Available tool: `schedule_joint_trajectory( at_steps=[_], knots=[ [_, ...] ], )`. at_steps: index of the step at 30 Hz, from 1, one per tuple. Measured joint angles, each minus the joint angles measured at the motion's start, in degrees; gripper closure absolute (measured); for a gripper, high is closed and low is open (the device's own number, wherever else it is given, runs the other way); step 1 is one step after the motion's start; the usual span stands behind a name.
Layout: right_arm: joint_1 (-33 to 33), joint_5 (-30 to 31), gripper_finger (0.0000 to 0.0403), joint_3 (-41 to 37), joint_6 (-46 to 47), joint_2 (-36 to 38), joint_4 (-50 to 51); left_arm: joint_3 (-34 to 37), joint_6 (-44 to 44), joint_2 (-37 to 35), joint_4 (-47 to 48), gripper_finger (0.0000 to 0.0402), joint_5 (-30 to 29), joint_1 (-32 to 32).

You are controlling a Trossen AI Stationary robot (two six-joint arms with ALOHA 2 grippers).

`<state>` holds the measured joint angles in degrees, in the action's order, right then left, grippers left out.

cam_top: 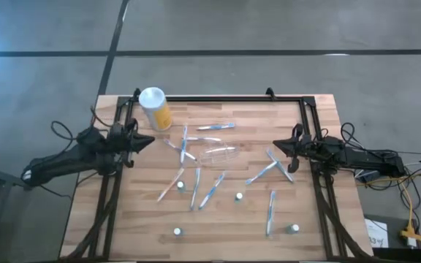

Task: Pick & Place toothbrushing station
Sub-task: Put the mouthwash into the middle section of the transparent organizer

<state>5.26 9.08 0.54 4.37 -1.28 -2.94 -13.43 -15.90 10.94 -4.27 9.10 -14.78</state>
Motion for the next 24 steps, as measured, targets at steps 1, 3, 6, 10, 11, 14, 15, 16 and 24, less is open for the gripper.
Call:
schedule_joint_trajectory(
  at_steps=[1, 3, 6, 10, 11, 14, 15, 16, 24],
  knots=[
    [0.01, 0.00, 0.0394, 0.00, -0.07, -0.01, 0.23, -1.40, -0.33, 1.46, 0.71, 0.0398, 0.04, 0.34],
    [0.02, 0.01, 0.0394, 0.00, -0.80, -0.04, 0.18, -4.56, -0.59, 4.91, 2.78, 0.0398, 0.25, 1.34],
    [0.02, 0.02, 0.0394, 0.00, -1.38, -0.02, 0.19, -10.16, -0.49, 11.07, 7.53, 0.0399, 0.03, 3.53],
    [0.02, 0.02, 0.0394, 0.00, -1.85, 0.00, 0.17, -18.10, 0.17, 20.32, 16.74, 0.0399, -3.84, 6.68],
    [0.02, 0.00, 0.0394, 0.00, -1.97, 0.00, 0.17, -20.08, 0.41, 22.44, 19.05, 0.0399, -4.62, 7.37],
    [0.02, 0.01, 0.0394, 0.00, -1.98, 0.00, 0.17, -26.16, 1.06, 28.65, 27.11, 0.0399, -6.89, 9.07],
    [0.02, 0.01, 0.0394, 0.00, -1.76, 0.00, 0.17, -28.08, 1.39, 30.46, 30.07, 0.0399, -7.95, 9.61],
    [0.02, 0.02, 0.0394, 0.00, -1.67, 0.00, 0.16, -30.08, 1.86, 32.20, 33.07, 0.0399, -9.29, 10.25],
    [0.04, -0.05, 0.0394, 0.00, -4.38, -0.12, 1.03, -43.16, -2.88, 43.69, 52.21, 0.0400, -17.90, 16.42]
  ],
)
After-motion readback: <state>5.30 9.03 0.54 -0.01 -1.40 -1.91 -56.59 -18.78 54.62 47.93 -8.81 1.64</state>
